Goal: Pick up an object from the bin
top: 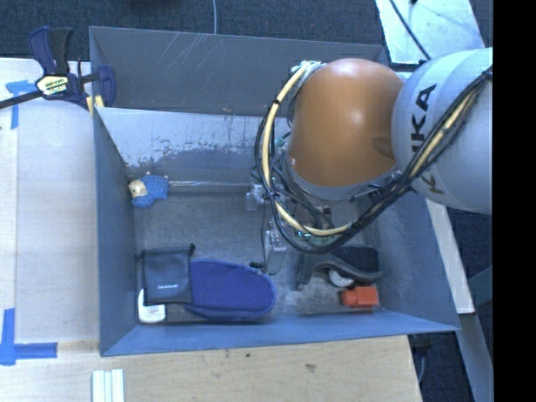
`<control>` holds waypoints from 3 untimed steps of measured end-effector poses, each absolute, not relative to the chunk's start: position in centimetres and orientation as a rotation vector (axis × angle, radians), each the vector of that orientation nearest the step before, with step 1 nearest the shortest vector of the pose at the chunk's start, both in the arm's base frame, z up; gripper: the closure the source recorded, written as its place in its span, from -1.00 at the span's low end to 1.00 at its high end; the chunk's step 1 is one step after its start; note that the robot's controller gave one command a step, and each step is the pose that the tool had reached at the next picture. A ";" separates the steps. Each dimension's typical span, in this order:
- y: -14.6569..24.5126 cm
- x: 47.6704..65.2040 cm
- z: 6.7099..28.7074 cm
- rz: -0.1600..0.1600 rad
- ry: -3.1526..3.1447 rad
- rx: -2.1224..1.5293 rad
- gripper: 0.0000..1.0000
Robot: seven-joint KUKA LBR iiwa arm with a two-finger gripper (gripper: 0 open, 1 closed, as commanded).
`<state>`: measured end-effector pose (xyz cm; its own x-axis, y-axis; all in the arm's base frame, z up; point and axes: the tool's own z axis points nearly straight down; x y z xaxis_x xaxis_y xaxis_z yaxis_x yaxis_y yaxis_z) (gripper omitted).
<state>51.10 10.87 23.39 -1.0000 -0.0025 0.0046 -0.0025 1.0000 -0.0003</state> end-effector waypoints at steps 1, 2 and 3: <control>6.8 54.4 23.3 0.001 -3.143 -0.167 -1.00; 5.1 48.2 14.2 0.003 -3.127 -0.175 -1.00; 12.1 48.9 7.0 0.002 -3.136 0.150 -1.00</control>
Offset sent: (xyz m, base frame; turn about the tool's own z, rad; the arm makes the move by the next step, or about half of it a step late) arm 0.0316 -0.0385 -0.0008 0.1063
